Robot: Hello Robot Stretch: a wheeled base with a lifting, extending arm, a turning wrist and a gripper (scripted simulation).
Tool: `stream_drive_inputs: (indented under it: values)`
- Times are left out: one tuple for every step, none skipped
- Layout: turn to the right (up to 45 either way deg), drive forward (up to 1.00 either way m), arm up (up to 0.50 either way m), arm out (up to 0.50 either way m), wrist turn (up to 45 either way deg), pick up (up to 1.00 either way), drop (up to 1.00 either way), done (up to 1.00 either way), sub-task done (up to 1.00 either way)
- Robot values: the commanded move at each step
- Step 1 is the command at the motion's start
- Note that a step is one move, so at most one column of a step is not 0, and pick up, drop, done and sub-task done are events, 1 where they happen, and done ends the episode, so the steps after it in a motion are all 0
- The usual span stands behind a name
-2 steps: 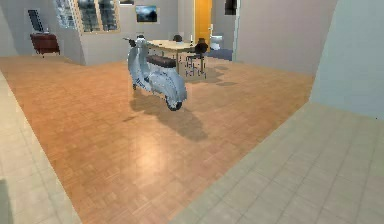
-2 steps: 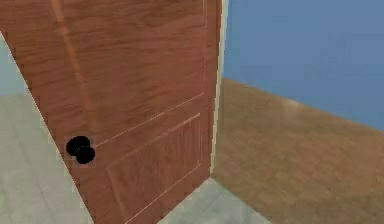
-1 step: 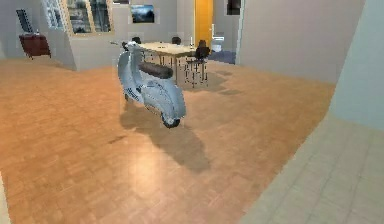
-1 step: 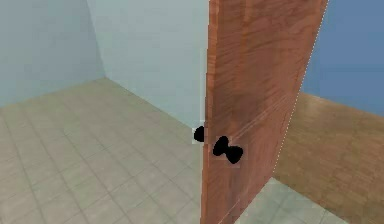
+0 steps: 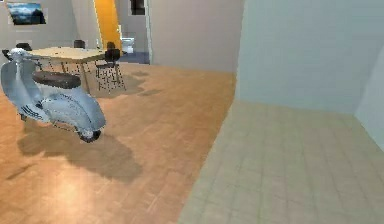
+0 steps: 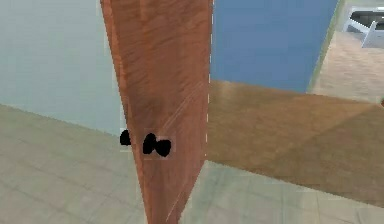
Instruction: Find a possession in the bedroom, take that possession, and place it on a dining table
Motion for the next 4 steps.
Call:
stream_drive_inputs:
  values:
    - [0.0, 0.05, 0.0, 0.0, 0.0, 0.0, 0.0, 0.0, 0.0]
    - [-6.0, 0.0, 0.0, 0.0, 0.0, 0.0, 0.0, 0.0, 0.0]
    - [0.0, 1.0, 0.0, 0.0, 0.0, 0.0, 0.0, 0.0, 0.0]
    - [-3.0, 0.0, 0.0, 0.0, 0.0, 0.0, 0.0, 0.0, 0.0]
